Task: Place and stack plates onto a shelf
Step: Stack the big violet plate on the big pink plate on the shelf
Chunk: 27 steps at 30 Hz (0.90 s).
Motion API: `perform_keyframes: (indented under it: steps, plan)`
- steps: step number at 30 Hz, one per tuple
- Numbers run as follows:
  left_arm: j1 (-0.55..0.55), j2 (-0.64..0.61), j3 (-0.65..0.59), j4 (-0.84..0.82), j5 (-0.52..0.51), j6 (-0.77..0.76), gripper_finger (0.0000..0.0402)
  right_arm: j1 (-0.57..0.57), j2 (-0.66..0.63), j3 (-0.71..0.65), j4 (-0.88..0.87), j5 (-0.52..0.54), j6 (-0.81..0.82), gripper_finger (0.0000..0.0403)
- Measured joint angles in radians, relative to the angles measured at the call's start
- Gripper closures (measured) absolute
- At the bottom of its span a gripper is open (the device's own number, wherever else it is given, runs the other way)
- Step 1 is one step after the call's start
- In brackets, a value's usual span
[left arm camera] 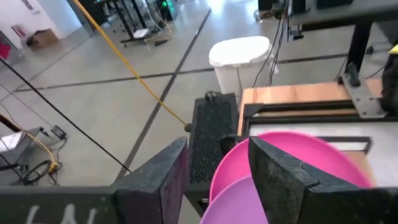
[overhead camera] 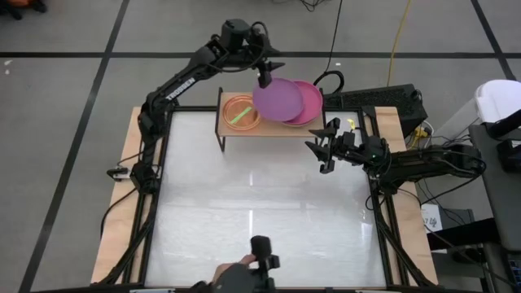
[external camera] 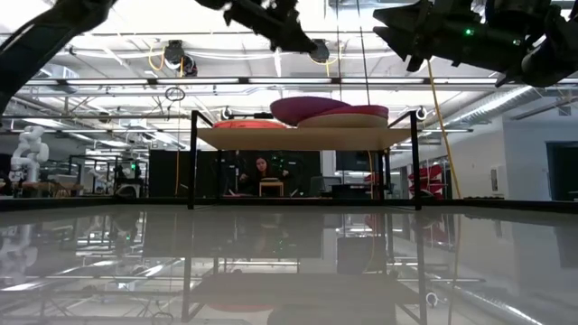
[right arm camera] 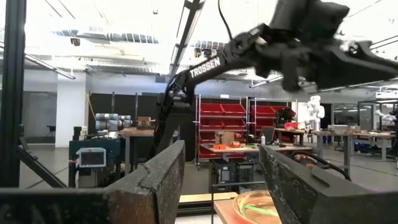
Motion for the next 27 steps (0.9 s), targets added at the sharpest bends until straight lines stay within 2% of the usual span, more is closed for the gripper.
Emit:
perform_keyframes:
  steps: [4, 11, 15, 20, 27]
  plan:
    - [-0.001, -0.068, 0.001, -0.088, -0.038, -0.002, 0.0225, 0.000, 0.000, 0.000, 0.000, 0.000, 0.002, 0.0216]
    - [0.063, -0.079, -0.009, -0.489, -0.182, 0.060, 0.0225, 0.000, 0.000, 0.000, 0.003, 0.000, 0.023, 0.0216]
    - [0.100, -0.077, -0.068, -0.639, -0.235, 0.058, 0.0225, 0.000, 0.000, 0.000, 0.003, 0.000, 0.024, 0.0216]
    - [0.108, -0.077, -0.171, -0.619, -0.263, 0.045, 0.0225, 0.000, 0.000, 0.000, 0.004, 0.000, 0.024, 0.0216]
    - [0.043, -0.075, -0.326, -0.437, -0.261, 0.096, 0.0225, 0.000, 0.000, 0.000, 0.004, 0.000, 0.024, 0.0216]
